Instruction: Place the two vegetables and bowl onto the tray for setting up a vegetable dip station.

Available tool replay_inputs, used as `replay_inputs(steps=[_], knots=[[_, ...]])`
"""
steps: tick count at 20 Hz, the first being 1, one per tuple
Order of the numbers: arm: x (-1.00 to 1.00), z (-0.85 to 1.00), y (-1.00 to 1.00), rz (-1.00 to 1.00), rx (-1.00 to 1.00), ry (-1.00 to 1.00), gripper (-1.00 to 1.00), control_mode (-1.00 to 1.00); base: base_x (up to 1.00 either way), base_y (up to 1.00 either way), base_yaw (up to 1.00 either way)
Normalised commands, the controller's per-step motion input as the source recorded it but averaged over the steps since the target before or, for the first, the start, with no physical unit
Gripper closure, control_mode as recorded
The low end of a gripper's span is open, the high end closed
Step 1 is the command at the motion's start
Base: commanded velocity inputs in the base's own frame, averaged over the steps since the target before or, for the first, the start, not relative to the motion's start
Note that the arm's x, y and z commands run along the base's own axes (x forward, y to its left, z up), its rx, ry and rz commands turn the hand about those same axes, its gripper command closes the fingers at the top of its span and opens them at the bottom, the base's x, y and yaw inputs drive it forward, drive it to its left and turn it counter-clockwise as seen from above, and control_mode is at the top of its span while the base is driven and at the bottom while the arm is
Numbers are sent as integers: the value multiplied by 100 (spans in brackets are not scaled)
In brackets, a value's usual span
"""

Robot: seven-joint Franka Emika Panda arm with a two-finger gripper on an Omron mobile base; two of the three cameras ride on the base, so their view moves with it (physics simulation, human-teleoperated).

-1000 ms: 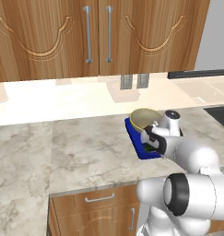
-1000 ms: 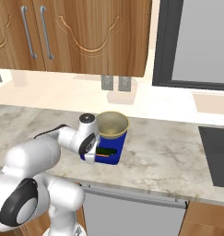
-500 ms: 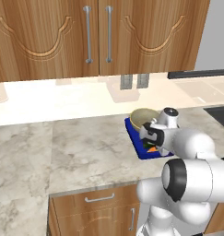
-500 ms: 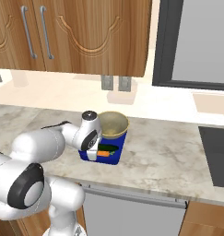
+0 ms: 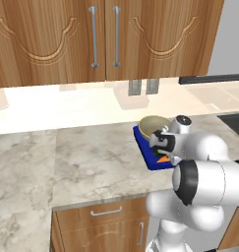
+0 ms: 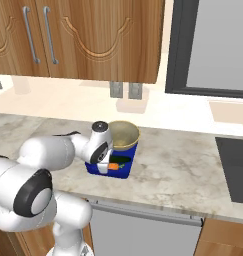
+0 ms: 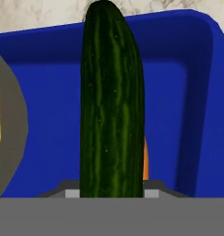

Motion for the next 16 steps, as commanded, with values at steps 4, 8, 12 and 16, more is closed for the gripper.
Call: replay_inputs(steps=[4, 8, 12, 16], knots=[[23, -14, 0, 0, 0, -6, 100, -100, 0, 0, 0], [16, -16, 0, 0, 0, -3, 100, -100, 0, 0, 0], [10, -10, 0, 0, 0, -1, 100, -100, 0, 0, 0], [2, -7, 0, 0, 0, 0, 100, -100, 0, 0, 0]])
